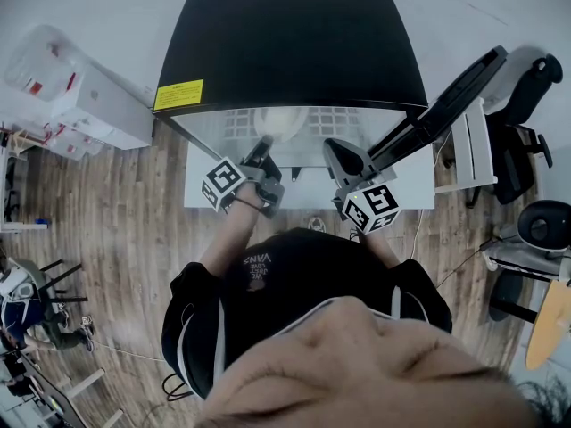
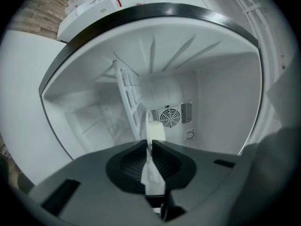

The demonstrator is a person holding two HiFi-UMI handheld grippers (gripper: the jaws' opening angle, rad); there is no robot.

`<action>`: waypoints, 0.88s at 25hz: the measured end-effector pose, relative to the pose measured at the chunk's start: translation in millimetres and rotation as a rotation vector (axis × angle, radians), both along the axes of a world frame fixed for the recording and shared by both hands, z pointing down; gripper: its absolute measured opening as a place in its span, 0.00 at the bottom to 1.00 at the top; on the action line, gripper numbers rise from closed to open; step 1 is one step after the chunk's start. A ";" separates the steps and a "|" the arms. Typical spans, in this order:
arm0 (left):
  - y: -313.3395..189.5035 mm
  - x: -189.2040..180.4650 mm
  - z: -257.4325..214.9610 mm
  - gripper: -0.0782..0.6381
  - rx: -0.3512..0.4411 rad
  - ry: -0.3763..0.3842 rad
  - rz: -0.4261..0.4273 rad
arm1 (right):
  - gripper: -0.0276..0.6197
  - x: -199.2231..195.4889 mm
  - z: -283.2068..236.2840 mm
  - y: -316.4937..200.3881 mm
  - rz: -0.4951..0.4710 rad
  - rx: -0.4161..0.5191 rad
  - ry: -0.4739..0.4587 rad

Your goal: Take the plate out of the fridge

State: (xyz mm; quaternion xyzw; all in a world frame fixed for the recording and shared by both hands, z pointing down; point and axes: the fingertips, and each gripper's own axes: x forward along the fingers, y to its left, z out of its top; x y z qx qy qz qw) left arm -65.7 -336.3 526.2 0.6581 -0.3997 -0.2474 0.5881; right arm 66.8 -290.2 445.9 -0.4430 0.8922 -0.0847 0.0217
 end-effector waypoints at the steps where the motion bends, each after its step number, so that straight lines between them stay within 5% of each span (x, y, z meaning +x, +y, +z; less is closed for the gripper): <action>1: 0.2 -0.1 -0.1 0.17 0.000 0.002 0.000 | 0.06 0.1 0.1 0.4 0.001 0.000 0.000; 22: 15.8 -5.7 -4.2 0.15 0.033 0.056 0.034 | 0.06 -2.3 3.4 9.7 0.011 -0.007 0.006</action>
